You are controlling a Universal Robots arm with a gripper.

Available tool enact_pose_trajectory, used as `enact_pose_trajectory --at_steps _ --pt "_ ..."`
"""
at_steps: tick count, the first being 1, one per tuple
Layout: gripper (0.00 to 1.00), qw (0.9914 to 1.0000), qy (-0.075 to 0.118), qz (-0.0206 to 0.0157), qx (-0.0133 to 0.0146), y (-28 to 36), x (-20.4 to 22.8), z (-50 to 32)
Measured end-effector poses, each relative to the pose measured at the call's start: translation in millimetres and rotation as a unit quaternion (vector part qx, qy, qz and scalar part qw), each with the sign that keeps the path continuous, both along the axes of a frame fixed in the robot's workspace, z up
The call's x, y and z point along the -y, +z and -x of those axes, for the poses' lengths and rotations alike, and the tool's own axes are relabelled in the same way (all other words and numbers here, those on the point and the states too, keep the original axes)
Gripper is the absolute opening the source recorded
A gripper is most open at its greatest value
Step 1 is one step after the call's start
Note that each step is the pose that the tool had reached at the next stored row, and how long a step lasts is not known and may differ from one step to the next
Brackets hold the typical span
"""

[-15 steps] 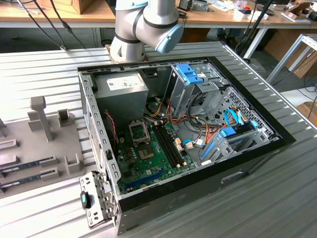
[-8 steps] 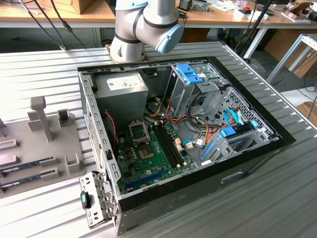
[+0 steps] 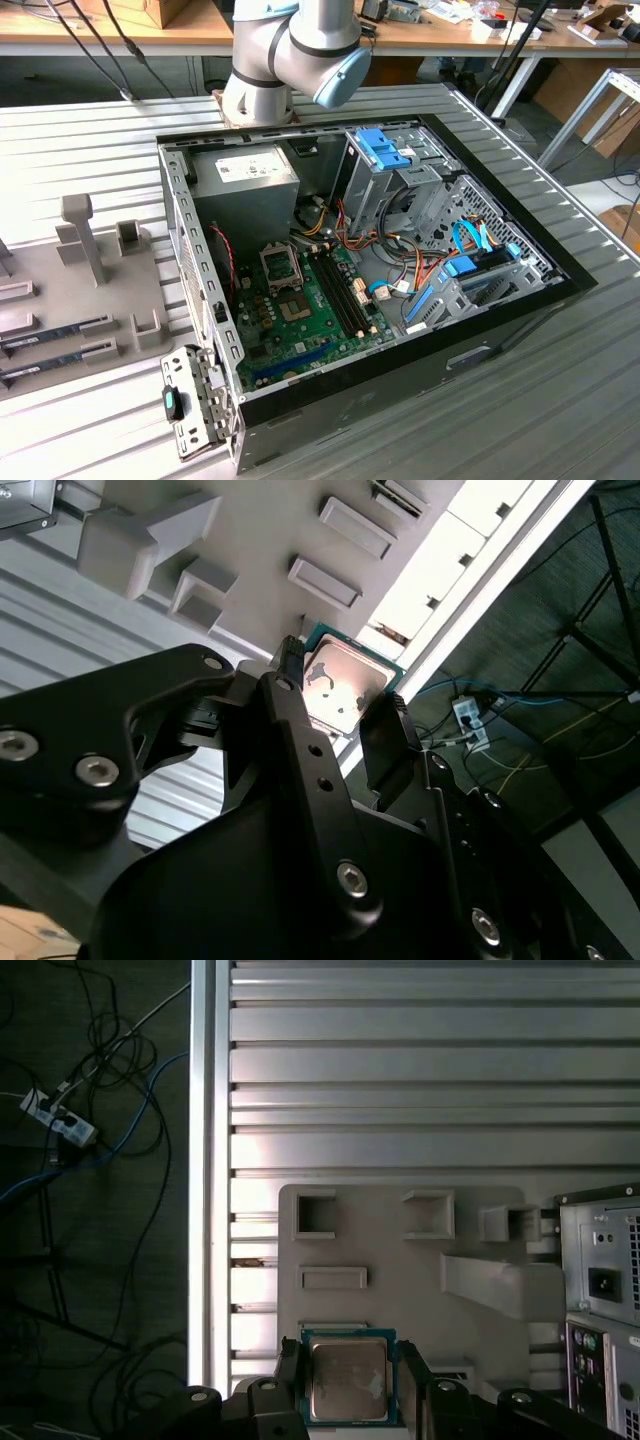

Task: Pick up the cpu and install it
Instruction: 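Pick up the cpu and move it towards the insertion slot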

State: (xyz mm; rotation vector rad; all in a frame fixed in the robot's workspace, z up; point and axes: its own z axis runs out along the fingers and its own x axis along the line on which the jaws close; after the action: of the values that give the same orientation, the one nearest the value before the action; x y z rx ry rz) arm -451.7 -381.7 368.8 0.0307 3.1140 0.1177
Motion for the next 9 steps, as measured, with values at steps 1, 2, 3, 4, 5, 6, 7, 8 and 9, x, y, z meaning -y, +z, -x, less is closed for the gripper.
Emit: enact_pose_trajectory --at_steps 1,2,3,4,5,6,7,8,9 --pt "0.47 1.00000 0.000 0.0000 0.0000 0.7 0.0 0.0" --pt "0.47 1.00000 0.000 0.0000 0.0000 1.1 0.0 0.0" --pt "0.47 1.00000 0.000 0.0000 0.0000 2.1 0.0 0.0" --pt "0.47 1.00000 0.000 0.0000 0.0000 2.8 0.0 0.0" --pt "0.47 1.00000 0.000 0.0000 0.0000 3.5 0.0 0.0" --pt "0.47 1.00000 0.000 0.0000 0.0000 4.9 0.0 0.0" --pt "0.47 1.00000 0.000 0.0000 -0.0001 5.7 0.0 0.0" --pt "0.47 1.00000 0.000 0.0000 0.0000 6.3 0.0 0.0" --pt "0.47 1.00000 0.000 0.0000 0.0000 7.9 0.0 0.0"
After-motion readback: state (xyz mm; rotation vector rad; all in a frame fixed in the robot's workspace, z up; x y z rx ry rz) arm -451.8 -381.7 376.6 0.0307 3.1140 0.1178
